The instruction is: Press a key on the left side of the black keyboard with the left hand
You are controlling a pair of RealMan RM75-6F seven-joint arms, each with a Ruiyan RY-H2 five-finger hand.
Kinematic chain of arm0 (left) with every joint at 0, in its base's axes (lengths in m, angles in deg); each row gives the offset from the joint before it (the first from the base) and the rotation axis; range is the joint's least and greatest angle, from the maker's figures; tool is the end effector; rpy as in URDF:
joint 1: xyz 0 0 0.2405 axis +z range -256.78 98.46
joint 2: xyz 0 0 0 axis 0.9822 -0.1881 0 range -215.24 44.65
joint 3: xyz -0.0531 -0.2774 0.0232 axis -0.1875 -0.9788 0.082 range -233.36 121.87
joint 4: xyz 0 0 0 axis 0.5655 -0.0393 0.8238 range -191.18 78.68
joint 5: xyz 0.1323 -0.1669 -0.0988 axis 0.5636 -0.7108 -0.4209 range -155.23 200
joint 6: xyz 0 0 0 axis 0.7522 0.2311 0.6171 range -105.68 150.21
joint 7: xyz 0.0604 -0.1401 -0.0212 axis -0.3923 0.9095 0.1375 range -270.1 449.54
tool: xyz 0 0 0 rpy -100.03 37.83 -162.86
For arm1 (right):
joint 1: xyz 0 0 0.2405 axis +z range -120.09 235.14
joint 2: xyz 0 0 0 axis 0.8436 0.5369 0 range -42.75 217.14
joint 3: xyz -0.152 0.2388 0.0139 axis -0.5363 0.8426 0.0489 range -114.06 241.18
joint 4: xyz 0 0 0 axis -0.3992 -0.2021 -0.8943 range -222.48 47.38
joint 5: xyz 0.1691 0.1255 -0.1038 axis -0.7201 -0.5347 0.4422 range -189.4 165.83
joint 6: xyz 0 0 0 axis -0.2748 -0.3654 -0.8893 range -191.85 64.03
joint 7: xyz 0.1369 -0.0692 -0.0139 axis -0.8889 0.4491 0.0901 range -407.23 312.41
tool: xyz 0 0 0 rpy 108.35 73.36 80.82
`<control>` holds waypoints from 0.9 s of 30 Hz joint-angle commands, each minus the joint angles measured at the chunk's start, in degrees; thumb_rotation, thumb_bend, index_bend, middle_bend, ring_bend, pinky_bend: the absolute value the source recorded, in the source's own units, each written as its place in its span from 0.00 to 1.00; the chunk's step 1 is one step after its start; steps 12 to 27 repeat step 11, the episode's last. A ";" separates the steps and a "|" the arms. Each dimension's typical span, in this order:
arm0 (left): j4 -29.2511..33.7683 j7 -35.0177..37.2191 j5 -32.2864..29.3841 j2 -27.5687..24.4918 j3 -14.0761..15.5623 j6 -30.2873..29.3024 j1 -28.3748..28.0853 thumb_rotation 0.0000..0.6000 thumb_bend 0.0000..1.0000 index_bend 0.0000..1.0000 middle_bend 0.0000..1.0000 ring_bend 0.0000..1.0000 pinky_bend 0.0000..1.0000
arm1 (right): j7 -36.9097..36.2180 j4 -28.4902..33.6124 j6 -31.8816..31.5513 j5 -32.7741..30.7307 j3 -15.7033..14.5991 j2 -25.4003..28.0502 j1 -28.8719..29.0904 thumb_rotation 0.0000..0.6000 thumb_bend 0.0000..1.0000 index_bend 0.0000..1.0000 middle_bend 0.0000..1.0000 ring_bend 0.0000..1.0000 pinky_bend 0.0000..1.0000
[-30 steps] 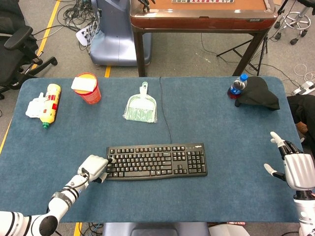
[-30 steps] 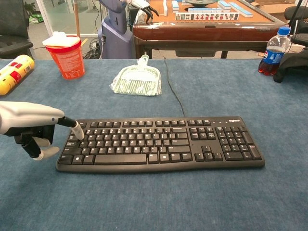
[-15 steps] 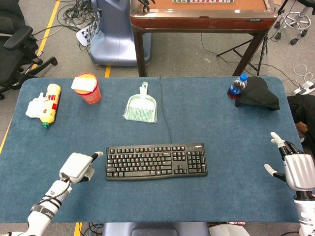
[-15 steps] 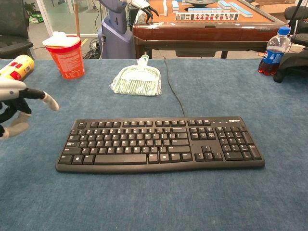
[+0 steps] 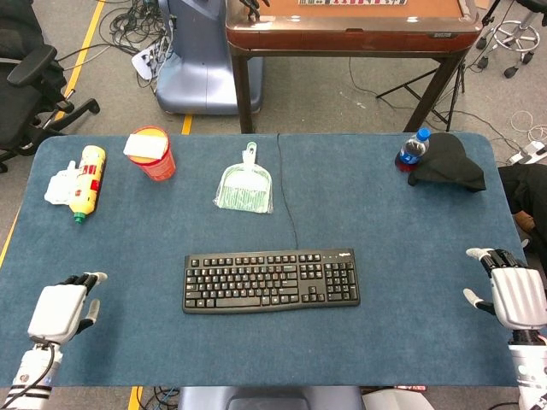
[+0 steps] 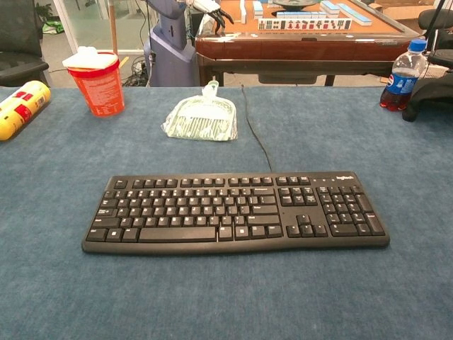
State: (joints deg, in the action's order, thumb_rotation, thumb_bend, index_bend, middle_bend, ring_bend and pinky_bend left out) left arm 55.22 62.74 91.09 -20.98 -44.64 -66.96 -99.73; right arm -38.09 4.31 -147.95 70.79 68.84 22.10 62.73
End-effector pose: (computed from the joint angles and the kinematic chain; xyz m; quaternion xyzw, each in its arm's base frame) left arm -0.2839 0.2074 0.1103 -0.6527 -0.3834 -0.2721 0.5941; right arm -0.3497 -0.2069 0.1505 0.6002 -0.3479 0.3424 0.6337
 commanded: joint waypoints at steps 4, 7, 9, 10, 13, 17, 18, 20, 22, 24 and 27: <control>-4.18 3.71 3.21 0.37 -0.15 -3.67 5.51 1.00 0.47 0.33 0.35 0.34 0.50 | -0.10 0.63 1.01 -1.34 0.23 0.88 0.18 1.00 0.00 0.34 0.38 0.29 0.52; -5.82 4.34 3.65 0.45 -0.66 -1.92 5.94 1.00 0.47 0.34 0.35 0.34 0.49 | -0.40 0.35 1.72 -1.95 0.37 0.92 0.41 1.00 0.00 0.34 0.38 0.29 0.52; -6.39 4.77 4.12 0.63 -1.27 -1.13 6.21 1.00 0.47 0.34 0.35 0.34 0.49 | -0.25 0.36 2.17 -2.09 0.29 0.86 0.58 1.00 0.00 0.34 0.38 0.29 0.52; -6.53 4.97 4.38 0.68 -1.49 -0.88 6.35 1.00 0.47 0.34 0.35 0.34 0.49 | -0.16 0.41 2.25 -1.96 0.19 0.83 0.63 1.00 0.00 0.34 0.38 0.29 0.52; -6.77 5.13 4.68 0.77 -1.74 -0.57 6.57 1.00 0.47 0.34 0.35 0.34 0.49 | -0.12 0.52 2.32 -1.71 0.04 0.81 0.68 1.00 0.00 0.34 0.38 0.29 0.52; -6.77 5.13 4.68 0.77 -1.74 -0.57 6.57 1.00 0.47 0.34 0.35 0.34 0.49 | -0.12 0.52 2.32 -1.71 0.04 0.81 0.68 1.00 0.00 0.34 0.38 0.29 0.52; -6.77 5.13 4.68 0.77 -1.74 -0.57 6.57 1.00 0.47 0.34 0.35 0.34 0.49 | -0.12 0.52 2.32 -1.71 0.04 0.81 0.68 1.00 0.00 0.34 0.38 0.29 0.52; -6.77 5.13 4.68 0.77 -1.74 -0.57 6.57 1.00 0.47 0.34 0.35 0.34 0.49 | -0.12 0.52 2.32 -1.71 0.04 0.81 0.68 1.00 0.00 0.34 0.38 0.29 0.52; -6.77 5.13 4.68 0.77 -1.74 -0.57 6.57 1.00 0.47 0.34 0.35 0.34 0.49 | -0.12 0.52 2.32 -1.71 0.04 0.81 0.68 1.00 0.00 0.34 0.38 0.29 0.52; -6.77 5.13 4.68 0.77 -1.74 -0.57 6.57 1.00 0.47 0.34 0.35 0.34 0.49 | -0.12 0.52 2.32 -1.71 0.04 0.81 0.68 1.00 0.00 0.34 0.38 0.29 0.52; -6.77 5.13 4.68 0.77 -1.74 -0.57 6.57 1.00 0.47 0.34 0.35 0.34 0.49 | -0.12 0.52 2.32 -1.71 0.04 0.81 0.68 1.00 0.00 0.34 0.38 0.29 0.52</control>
